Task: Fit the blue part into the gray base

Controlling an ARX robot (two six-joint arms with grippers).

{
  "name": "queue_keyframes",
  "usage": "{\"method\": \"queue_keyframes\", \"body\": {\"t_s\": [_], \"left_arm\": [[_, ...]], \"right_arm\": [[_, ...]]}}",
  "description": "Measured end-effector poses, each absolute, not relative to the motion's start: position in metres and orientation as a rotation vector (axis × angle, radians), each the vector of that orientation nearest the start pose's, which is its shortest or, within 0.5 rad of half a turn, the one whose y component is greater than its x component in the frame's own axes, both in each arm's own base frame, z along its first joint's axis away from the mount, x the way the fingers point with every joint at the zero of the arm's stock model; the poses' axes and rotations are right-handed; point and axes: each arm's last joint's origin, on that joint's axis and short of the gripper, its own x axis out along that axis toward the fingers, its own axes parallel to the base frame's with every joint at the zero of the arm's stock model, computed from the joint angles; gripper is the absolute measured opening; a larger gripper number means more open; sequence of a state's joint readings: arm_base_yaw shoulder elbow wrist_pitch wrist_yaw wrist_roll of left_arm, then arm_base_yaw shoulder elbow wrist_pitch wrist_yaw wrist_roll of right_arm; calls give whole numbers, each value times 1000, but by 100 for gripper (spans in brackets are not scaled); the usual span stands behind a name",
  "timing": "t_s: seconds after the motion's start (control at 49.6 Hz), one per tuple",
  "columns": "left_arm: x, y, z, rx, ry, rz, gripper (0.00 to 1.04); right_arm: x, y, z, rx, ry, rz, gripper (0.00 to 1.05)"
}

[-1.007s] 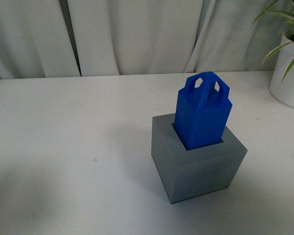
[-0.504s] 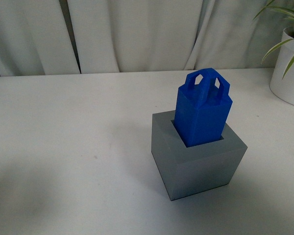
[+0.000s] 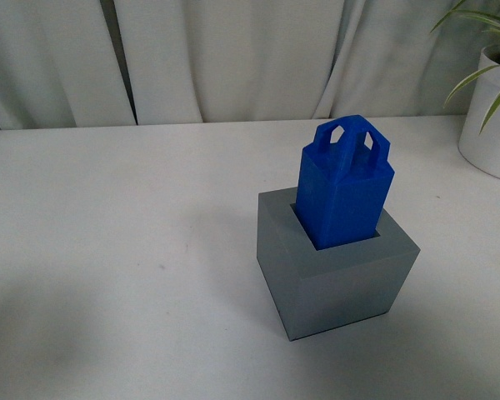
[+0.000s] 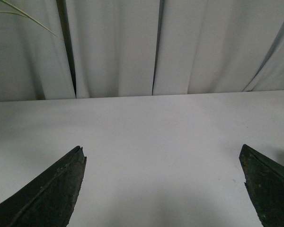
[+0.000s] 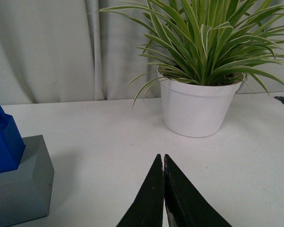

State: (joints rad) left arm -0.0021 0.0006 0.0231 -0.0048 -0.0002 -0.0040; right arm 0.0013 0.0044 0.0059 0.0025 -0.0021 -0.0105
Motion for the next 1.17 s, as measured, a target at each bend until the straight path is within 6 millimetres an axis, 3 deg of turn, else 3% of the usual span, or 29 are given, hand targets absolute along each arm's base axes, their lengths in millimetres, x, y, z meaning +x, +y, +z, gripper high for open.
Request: {"method": "queue_keyframes", "body": {"t_s": [0.262, 0.604, 1.168], "left_arm": [[96, 0, 171, -4, -18, -2, 99], [96, 0, 171, -4, -18, -2, 99], [96, 0, 171, -4, -18, -2, 99]], "right_arm": [[98, 0, 165, -11, -4, 3, 37], [98, 0, 165, -11, -4, 3, 96], [98, 0, 165, -10, -4, 4, 97]]}}
